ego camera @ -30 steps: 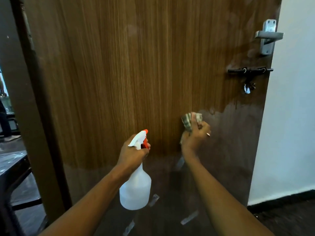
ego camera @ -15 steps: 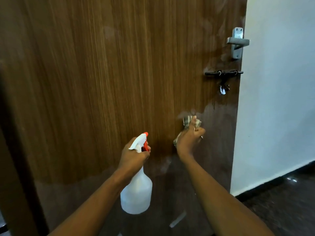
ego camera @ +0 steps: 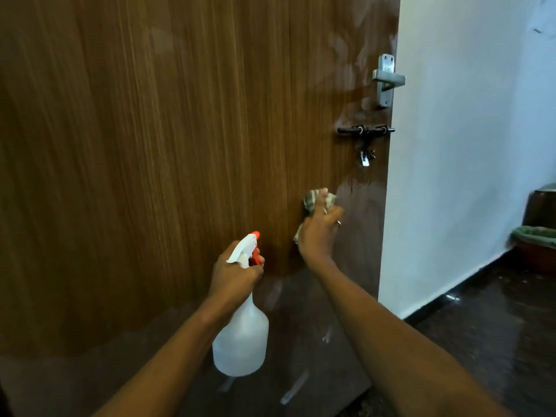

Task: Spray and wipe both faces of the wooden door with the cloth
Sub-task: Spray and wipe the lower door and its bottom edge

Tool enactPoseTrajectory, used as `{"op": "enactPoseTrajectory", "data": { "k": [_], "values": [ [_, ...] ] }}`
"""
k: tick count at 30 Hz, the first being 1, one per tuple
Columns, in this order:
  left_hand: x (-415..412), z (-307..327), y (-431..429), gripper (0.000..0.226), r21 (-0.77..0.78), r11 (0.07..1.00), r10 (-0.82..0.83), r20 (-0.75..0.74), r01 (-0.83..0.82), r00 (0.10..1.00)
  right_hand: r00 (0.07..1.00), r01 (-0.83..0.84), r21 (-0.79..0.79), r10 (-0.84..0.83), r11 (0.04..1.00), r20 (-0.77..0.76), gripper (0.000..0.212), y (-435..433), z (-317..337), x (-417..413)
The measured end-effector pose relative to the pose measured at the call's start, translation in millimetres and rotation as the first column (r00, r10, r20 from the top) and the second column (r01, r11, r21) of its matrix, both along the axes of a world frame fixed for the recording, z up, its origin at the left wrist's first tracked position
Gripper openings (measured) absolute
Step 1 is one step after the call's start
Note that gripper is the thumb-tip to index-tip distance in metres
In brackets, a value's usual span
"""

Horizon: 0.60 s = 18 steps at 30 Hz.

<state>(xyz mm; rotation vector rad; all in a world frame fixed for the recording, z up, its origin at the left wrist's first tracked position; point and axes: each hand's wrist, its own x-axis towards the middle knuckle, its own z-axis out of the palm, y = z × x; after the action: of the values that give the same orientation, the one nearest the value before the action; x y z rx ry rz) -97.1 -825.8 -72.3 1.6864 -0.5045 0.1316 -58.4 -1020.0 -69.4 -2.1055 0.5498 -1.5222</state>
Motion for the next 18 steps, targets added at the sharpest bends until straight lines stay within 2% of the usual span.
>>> {"op": "enactPoseTrajectory", "data": {
  "k": [1,5,7,8,9,11,12,14,16,18],
  "values": [
    [2.2,0.7,-3.3,0.045,0.010,1.000,-0.003,0.004,0.003,1.000,0.999,-0.013,-0.060,0.011,0.998,-0.046,0.058,4.1,2.8,-2.4],
    [9.4,6.2,-17.9,0.046,0.041,0.998,-0.038,0.012,0.038,0.999,0.961,-0.223,-0.288,0.162,0.931,-0.222,0.059,-3.7,-42.6,-10.3],
    [9.3,6.9,-28.7,0.051,0.067,0.996,-0.059,0.009,0.058,0.998,0.967,-0.156,-0.385,0.061,0.910,-0.248,0.054,-22.5,-71.0,-12.4],
    [7.4,6.1,-35.2,0.053,0.077,0.995,-0.061,-0.003,0.061,0.998,0.980,-0.076,-0.353,0.005,0.933,-0.198,0.041,-28.7,-72.5,-14.7],
    [6.7,4.8,-41.1,0.053,0.074,0.995,-0.063,-0.011,0.063,0.998,0.994,-0.025,-0.223,0.001,0.974,-0.110,0.032,-35.1,-68.2,-15.2],
    [5.2,5.3,-52.9,0.053,0.059,0.997,-0.053,-0.019,0.054,0.998,0.998,0.042,-0.034,-0.044,0.999,-0.037,0.041,-48.7,-42.9,-8.2],
    [5.5,4.0,-58.6,0.054,0.050,0.998,-0.042,-0.020,0.043,0.999,0.999,0.038,0.043,-0.038,0.998,0.001,0.039,-54.3,-29.6,-3.2],
    [3.7,1.3,-67.8,0.055,0.045,0.999,-0.022,-0.022,0.023,1.000,0.995,-0.013,0.113,0.002,0.994,0.103,0.039,-57.5,-8.3,1.4],
    [-1.2,-2.5,-78.2,0.055,0.052,0.999,0.006,-0.018,-0.005,1.000,0.999,0.023,-0.220,-0.015,0.975,0.039,0.054,-59.7,-6.4,5.4],
    [-6.3,-2.3,-88.4,0.053,0.049,0.998,0.028,-0.018,-0.028,0.999,0.998,-0.060,-0.394,0.066,0.917,0.000,0.050,-58.2,-24.9,6.6]
  ]
}}
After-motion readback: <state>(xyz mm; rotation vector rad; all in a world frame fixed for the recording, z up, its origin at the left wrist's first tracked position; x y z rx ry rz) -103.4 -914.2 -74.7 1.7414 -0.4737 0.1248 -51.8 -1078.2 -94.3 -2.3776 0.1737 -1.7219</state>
